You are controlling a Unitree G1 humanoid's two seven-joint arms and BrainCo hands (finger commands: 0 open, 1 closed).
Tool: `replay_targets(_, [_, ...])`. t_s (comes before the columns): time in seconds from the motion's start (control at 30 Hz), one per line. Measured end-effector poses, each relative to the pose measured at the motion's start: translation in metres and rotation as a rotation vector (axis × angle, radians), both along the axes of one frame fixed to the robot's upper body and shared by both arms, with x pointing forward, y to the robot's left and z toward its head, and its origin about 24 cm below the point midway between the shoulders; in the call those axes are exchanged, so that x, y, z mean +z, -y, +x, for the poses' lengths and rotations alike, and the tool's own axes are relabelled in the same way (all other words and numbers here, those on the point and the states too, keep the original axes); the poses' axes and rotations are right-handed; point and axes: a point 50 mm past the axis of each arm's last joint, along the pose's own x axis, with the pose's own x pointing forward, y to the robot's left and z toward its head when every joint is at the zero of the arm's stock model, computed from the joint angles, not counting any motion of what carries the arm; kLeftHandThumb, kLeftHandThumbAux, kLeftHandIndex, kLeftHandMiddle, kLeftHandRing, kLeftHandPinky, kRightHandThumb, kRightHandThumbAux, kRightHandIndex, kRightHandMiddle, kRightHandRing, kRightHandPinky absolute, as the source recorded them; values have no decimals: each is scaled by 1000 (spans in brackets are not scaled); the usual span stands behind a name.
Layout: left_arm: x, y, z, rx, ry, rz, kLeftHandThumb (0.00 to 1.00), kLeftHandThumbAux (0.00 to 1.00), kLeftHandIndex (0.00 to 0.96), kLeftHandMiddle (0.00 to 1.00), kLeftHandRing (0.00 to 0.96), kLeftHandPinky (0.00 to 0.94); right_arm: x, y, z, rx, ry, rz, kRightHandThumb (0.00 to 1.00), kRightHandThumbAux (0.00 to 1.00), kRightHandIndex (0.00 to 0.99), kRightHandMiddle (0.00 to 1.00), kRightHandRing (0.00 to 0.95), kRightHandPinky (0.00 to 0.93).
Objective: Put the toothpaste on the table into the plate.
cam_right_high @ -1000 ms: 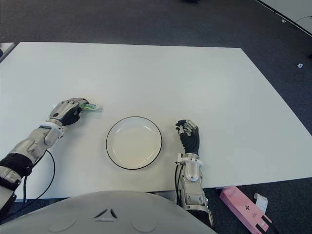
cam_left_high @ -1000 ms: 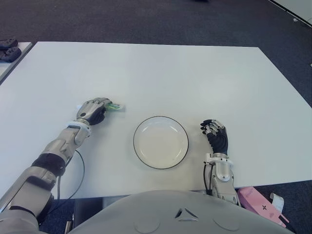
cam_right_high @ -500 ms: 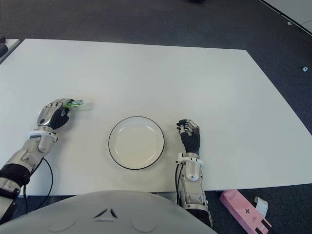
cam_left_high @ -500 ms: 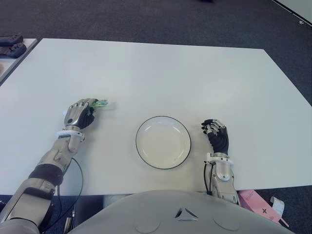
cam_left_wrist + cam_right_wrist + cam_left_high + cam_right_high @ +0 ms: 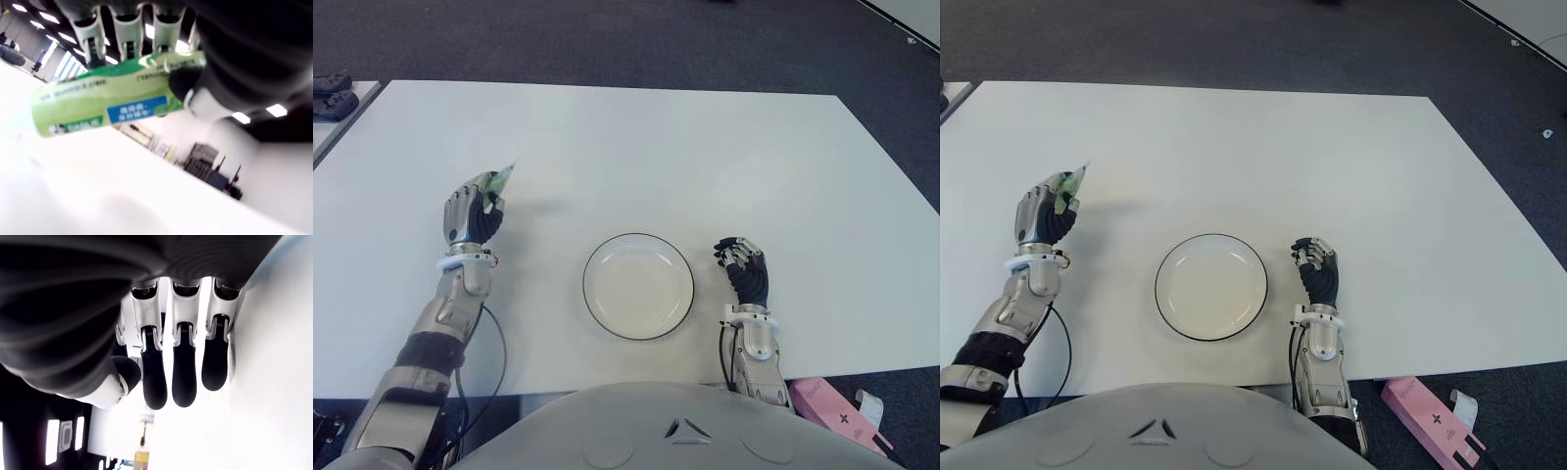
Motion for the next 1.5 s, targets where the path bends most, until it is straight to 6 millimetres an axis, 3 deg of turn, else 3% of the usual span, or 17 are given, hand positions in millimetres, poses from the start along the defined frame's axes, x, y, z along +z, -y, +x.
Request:
replay_targets(0.4, [15, 23, -13, 4, 111, -117, 736, 694, 444, 887, 891, 915, -2, -1, 1, 2, 5, 1, 708, 725, 430, 506, 494, 497])
replay_targets(0.77, [41, 43, -13, -36, 187, -186, 741, 695, 444, 893, 897, 904, -2, -2, 1, 0, 3, -8, 707, 726, 429, 504, 491, 496])
replay_targets(0.87, [46, 51, -16, -85, 184, -209, 744, 696, 444, 894, 898, 901, -2, -2, 2, 2, 4, -10, 708, 726, 429, 503, 493, 497])
replay_targets(1.1, [60, 89, -28, -247, 214, -275, 744, 696, 444, 895, 899, 902, -3, -2, 3, 7, 8, -10, 708, 726, 429, 503, 494, 496])
replay_targets(1.5, [52, 128, -36, -512, 174, -155, 742, 697, 443, 891, 901, 901, -4, -1, 4, 22, 10, -18, 708, 727, 428, 504, 494, 495])
